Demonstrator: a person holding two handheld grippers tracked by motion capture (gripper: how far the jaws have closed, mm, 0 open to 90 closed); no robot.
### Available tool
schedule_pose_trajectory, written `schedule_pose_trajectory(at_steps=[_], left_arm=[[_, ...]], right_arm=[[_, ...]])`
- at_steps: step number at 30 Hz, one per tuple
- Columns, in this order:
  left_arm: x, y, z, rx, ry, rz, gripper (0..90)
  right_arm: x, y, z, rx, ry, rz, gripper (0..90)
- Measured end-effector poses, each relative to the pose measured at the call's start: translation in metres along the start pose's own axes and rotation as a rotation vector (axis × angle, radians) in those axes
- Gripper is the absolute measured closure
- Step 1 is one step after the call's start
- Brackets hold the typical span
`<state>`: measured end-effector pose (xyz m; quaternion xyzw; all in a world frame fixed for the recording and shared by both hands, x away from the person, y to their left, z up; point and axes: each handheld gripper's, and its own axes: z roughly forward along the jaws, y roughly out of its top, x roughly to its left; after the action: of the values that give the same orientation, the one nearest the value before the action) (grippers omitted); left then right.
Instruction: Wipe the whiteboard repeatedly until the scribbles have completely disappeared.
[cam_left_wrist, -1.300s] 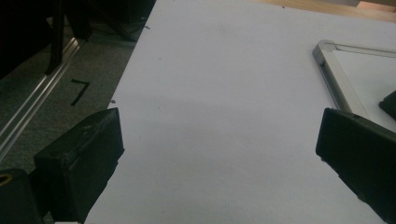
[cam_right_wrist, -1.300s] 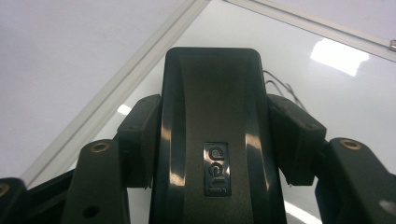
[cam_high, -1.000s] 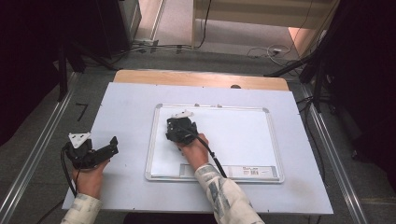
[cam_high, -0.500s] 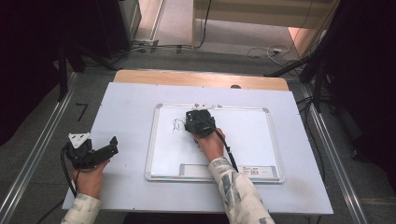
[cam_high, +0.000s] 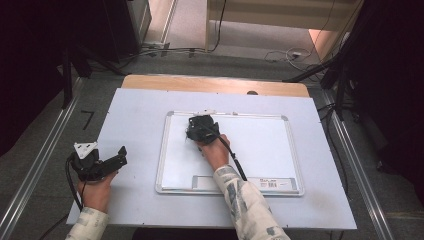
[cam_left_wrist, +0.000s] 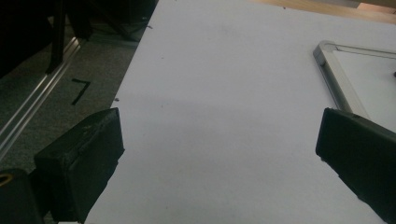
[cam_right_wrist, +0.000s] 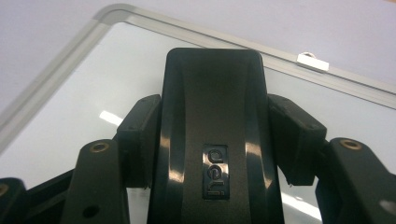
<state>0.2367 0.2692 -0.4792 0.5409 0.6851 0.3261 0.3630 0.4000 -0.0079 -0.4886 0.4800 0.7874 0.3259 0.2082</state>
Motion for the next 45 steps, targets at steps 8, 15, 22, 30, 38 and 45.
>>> schedule_pose_trajectory(at_steps=[8, 15, 22, 30, 38, 45], left_arm=[[0.0, 0.0, 0.0, 0.001, -0.005, 0.005, 1.4], [-0.001, 0.0, 0.0, 0.001, -0.005, 0.009, 1.5], [0.004, -0.001, -0.002, 0.0, 0.0, -0.006, 1.4], [0.003, -0.001, -0.001, 0.005, 0.005, -0.005, 1.5], [0.001, -0.001, 0.001, 0.009, 0.005, 0.002, 1.5], [0.002, -0.001, 0.001, 0.003, 0.0, -0.005, 1.4]], right_arm=[[0.027, 0.001, 0.001, 0.003, 0.037, -0.027, 37.3], [0.047, 0.001, 0.002, 0.004, 0.065, -0.068, 37.3], [0.014, 0.01, 0.009, 0.008, 0.043, -0.027, 37.3], [-0.02, 0.013, 0.012, 0.01, 0.004, 0.024, 37.3], [-0.005, 0.019, 0.018, 0.0, 0.002, 0.012, 37.4], [0.025, 0.023, 0.022, 0.002, 0.049, -0.034, 37.2]])
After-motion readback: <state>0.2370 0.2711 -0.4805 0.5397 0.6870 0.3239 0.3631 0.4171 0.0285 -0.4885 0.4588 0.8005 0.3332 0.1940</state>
